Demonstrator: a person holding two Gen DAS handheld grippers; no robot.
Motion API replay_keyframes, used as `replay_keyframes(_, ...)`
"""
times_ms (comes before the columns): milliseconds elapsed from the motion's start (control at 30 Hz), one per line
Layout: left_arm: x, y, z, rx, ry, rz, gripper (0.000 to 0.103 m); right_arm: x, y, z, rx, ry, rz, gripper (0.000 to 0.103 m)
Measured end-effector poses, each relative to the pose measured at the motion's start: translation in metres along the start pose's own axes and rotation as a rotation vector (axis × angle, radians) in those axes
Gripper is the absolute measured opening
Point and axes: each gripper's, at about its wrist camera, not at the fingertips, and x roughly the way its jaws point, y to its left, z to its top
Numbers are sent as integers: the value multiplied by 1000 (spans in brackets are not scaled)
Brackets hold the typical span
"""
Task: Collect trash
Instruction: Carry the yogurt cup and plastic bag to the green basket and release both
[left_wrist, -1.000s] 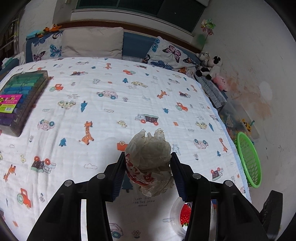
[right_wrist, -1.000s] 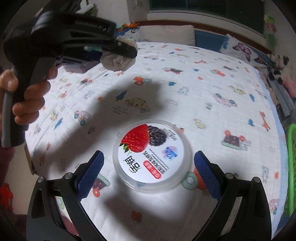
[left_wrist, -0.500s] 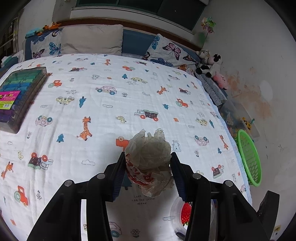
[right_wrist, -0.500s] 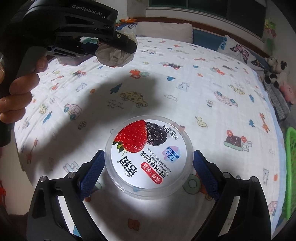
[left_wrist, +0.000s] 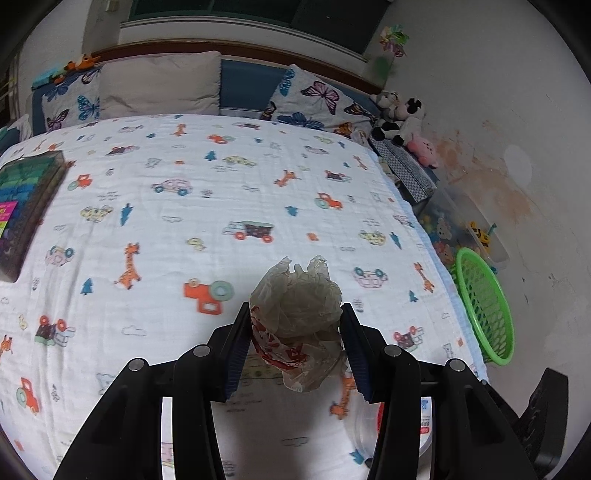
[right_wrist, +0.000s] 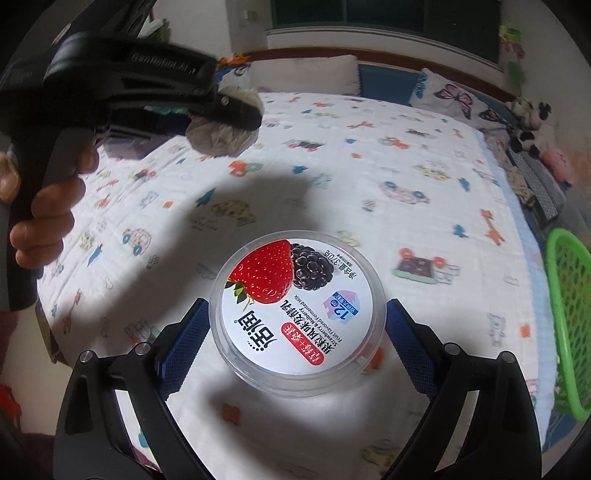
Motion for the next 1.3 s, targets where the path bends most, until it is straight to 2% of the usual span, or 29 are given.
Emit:
replay_keyframes(433,15,-59,11,86,14,-62,46,-45,-71,-12,143,-57,-102,93)
replay_keyframes(833,35,-120,17,163,41,-110,46,-91,-173,-29,325,-105,-270,93)
replay_keyframes(1033,45,-156,23,226,50,-124,46,-104,-224,-42,416,-94,-349,93)
replay_keyframes(1300,62,-201,29,297,64,-152,46,-105,-263,-49,477,-87,-389,94)
